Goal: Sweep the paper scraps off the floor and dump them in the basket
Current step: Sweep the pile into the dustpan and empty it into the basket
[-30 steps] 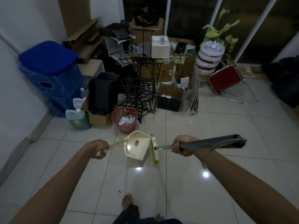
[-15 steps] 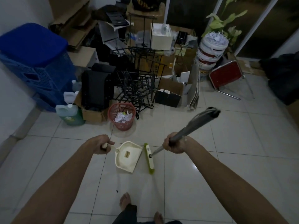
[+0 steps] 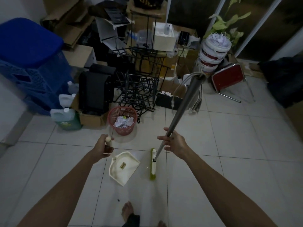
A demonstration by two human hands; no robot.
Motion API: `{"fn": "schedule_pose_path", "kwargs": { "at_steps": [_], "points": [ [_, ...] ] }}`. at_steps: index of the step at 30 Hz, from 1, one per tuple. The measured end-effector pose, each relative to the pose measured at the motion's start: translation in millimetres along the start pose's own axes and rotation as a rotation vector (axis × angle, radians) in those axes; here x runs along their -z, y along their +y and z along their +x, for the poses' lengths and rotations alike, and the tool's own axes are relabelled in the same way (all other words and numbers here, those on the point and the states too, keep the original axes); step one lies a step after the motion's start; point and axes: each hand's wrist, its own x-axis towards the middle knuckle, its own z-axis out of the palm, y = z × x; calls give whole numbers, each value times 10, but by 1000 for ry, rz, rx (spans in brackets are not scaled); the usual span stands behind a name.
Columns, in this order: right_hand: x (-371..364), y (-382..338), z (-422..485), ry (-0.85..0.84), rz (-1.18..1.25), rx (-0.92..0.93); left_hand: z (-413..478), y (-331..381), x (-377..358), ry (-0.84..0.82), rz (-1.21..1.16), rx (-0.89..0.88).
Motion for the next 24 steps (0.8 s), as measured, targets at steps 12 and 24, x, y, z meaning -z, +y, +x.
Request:
{"fn": "schedule_pose_path", "kwargs": {
  "at_steps": [12,24],
  "points": [
    [-288,154,242,116,-995,409,277,-57,70,145,157,-309],
    [-287,362,585,391,-1115,732,559,-200,52,351,-8,-586]
  ]
}}
